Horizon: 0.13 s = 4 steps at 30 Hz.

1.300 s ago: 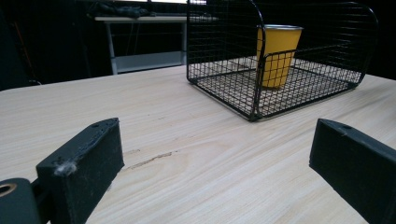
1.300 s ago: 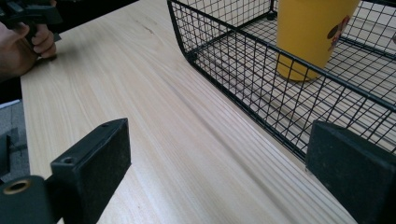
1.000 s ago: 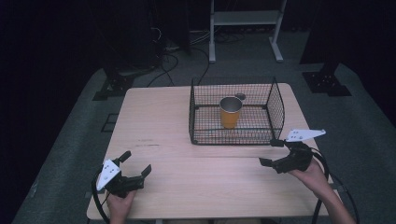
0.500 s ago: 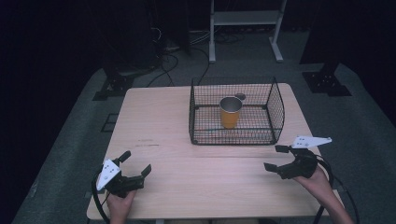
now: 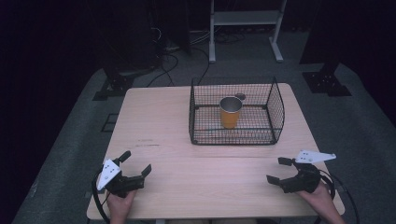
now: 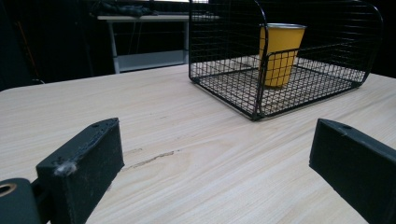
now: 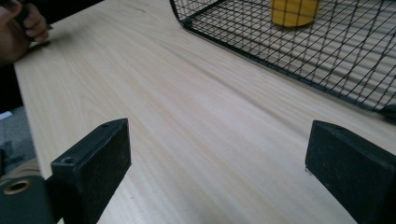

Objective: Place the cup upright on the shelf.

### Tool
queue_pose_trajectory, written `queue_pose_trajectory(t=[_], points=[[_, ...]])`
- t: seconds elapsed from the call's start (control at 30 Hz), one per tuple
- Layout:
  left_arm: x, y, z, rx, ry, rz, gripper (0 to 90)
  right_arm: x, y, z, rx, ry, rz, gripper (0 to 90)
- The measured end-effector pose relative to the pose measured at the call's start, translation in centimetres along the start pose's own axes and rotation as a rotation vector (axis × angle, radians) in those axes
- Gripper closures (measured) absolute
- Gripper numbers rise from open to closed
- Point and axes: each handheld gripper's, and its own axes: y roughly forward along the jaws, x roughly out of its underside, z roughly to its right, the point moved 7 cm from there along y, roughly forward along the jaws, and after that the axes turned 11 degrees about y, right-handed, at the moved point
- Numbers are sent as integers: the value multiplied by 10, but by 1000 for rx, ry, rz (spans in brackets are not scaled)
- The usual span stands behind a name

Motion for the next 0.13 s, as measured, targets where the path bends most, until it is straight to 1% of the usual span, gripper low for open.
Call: queue_pose_trajectory(t=[0.07,0.13], points=[[0,0,0,-2,1,-1,22,8,-1,-3,12,-9,-8,61],[0,0,0,-2,1,0,22,11,-1,-5,4,-5,-7,61]])
